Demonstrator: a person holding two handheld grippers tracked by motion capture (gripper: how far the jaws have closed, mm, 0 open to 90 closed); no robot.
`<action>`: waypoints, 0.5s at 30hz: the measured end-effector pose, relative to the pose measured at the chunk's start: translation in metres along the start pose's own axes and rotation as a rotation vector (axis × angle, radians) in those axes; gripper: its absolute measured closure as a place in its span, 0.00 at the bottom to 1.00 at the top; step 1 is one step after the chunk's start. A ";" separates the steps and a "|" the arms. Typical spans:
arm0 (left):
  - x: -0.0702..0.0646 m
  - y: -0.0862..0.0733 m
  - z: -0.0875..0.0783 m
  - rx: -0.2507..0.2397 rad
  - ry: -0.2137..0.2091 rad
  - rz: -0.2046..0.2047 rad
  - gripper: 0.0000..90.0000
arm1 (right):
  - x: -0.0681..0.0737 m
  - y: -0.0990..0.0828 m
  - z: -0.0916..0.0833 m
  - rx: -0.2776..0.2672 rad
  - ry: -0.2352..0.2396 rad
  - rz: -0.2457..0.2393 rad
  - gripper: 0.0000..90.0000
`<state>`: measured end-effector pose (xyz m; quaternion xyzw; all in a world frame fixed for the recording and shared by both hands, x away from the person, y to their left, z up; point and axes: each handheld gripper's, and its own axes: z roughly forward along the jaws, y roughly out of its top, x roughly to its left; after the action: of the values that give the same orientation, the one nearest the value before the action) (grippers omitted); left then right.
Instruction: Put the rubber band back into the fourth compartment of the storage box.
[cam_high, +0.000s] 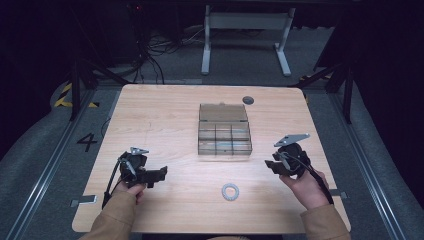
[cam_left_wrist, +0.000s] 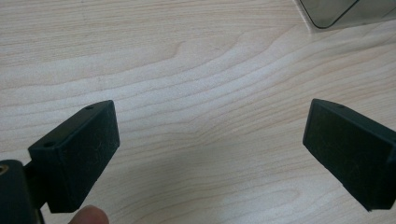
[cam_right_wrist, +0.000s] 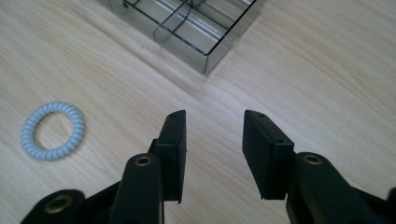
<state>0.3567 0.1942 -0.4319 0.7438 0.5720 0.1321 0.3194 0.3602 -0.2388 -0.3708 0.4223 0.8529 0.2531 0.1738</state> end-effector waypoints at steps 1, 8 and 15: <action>0.000 0.000 0.000 -0.001 0.000 0.001 0.05 | 0.003 0.001 0.001 0.009 0.009 -0.008 0.68; -0.001 0.000 0.000 -0.002 0.000 0.002 0.05 | 0.008 0.003 0.005 0.010 0.055 -0.034 0.72; 0.000 0.000 0.000 -0.003 -0.004 0.004 0.05 | 0.015 0.003 0.011 0.009 0.073 -0.058 0.68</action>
<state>0.3564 0.1940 -0.4317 0.7447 0.5696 0.1324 0.3216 0.3590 -0.2217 -0.3791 0.3884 0.8718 0.2594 0.1478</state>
